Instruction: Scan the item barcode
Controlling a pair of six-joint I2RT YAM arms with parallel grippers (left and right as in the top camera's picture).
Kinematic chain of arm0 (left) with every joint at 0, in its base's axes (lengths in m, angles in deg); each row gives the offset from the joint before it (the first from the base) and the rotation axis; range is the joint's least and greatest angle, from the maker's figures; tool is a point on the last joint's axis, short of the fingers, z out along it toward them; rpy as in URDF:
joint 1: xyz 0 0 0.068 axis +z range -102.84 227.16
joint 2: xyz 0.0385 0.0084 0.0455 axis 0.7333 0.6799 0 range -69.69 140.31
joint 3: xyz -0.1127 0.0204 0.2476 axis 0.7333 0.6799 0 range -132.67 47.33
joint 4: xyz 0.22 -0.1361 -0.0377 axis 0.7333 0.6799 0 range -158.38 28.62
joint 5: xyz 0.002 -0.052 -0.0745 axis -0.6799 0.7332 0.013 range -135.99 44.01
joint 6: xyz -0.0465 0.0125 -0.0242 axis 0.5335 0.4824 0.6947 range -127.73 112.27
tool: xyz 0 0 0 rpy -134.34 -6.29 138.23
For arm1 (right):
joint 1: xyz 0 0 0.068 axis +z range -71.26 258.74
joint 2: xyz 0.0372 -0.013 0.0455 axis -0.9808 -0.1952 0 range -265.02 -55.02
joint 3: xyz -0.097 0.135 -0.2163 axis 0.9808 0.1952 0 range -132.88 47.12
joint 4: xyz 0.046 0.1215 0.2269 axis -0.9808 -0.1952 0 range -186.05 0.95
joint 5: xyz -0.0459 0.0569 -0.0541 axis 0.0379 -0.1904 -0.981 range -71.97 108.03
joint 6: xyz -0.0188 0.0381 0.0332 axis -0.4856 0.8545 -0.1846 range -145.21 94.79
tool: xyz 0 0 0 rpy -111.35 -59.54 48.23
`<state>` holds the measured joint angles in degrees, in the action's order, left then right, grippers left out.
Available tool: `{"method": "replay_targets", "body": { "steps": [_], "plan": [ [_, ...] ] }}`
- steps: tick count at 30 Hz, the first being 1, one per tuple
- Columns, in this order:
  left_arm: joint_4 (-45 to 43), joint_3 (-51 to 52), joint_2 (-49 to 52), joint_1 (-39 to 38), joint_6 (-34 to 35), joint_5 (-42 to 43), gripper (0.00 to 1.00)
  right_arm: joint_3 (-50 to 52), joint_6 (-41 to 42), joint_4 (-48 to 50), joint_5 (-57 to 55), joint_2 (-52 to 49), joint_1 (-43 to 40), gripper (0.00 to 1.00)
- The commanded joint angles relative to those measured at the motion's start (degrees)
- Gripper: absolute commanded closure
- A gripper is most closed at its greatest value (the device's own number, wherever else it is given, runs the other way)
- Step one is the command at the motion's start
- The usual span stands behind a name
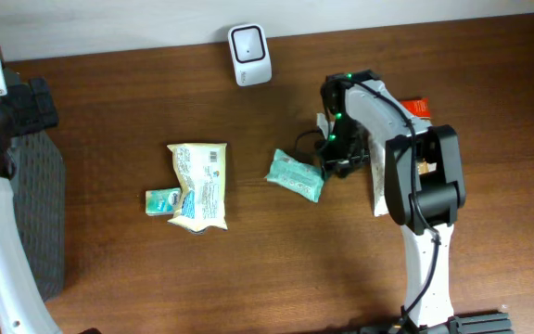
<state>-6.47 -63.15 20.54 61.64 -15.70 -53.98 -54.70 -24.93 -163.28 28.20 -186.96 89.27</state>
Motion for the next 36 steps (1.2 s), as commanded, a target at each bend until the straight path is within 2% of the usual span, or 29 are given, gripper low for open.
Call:
{"method": "replay_targets", "body": {
  "steps": [1,5,8,10,11,12,15,18,22,28,30,31,32,34,35,36],
  "plan": [
    [-0.1,-0.3,-0.2,0.2,-0.9,0.0,0.01,0.4,0.3,4.6,0.5,0.6,0.3,0.59],
    [-0.1,-0.3,-0.2,0.2,-0.9,0.0,0.01,-1.6,0.2,7.6,0.8,0.6,-0.1,0.59],
    [-0.1,-0.3,-0.2,0.2,-0.9,0.0,0.01,-8.5,-0.5,1.9,0.8,0.7,-0.6,0.59],
    [-0.1,-0.3,-0.2,0.2,-0.9,0.0,0.01,-13.2,-3.9,-2.8,4.0,0.7,-1.8,0.49],
    [-0.1,-0.3,-0.2,0.2,-0.9,0.0,0.01,-15.0,-7.1,-4.9,8.7,0.7,-2.9,0.32],
    [-0.1,-0.3,-0.2,0.2,-0.9,0.0,0.01,-15.1,-9.9,-6.0,13.6,0.7,-4.1,0.26],
    [-0.1,-0.3,-0.2,0.2,-0.9,0.0,0.01,-12.8,-13.6,-7.2,20.4,0.3,-6.3,0.24],
    [-0.1,-0.3,-0.2,0.2,-0.9,0.0,0.01,-5.9,-20.6,-6.2,28.9,0.3,-6.8,0.24],
    [-0.1,-0.3,-0.2,0.2,-0.9,0.0,0.01,2.3,-20.8,-0.1,30.6,0.3,-6.3,0.25],
    [-0.1,-0.3,-0.2,0.2,-0.9,0.0,0.01,12.3,-14.4,11.7,31.9,0.3,-2.8,0.36],
    [-0.1,-0.3,-0.2,0.2,-0.9,0.0,0.01,12.8,-12.8,13.2,30.7,0.3,-1.9,0.44],
    [-0.1,-0.3,-0.2,0.2,-0.9,0.0,0.01,12.8,-12.8,13.2,30.8,0.3,-1.9,0.53],
    [-0.1,-0.3,-0.2,0.2,-0.9,0.0,0.01,12.8,-12.3,13.2,30.8,0.3,-2.0,0.69],
    [-0.1,-0.3,-0.2,0.2,-0.9,0.0,0.01,12.8,-12.2,13.2,30.8,0.3,-2.3,0.91],
    [0.0,-0.3,-0.2,0.2,-0.9,0.0,0.01,12.8,-12.2,13.2,31.3,0.3,-2.3,0.96],
    [-0.1,-0.3,-0.2,0.2,-0.9,0.0,0.01,12.8,-12.2,13.2,31.3,0.3,-2.3,0.96]
  ]
}}
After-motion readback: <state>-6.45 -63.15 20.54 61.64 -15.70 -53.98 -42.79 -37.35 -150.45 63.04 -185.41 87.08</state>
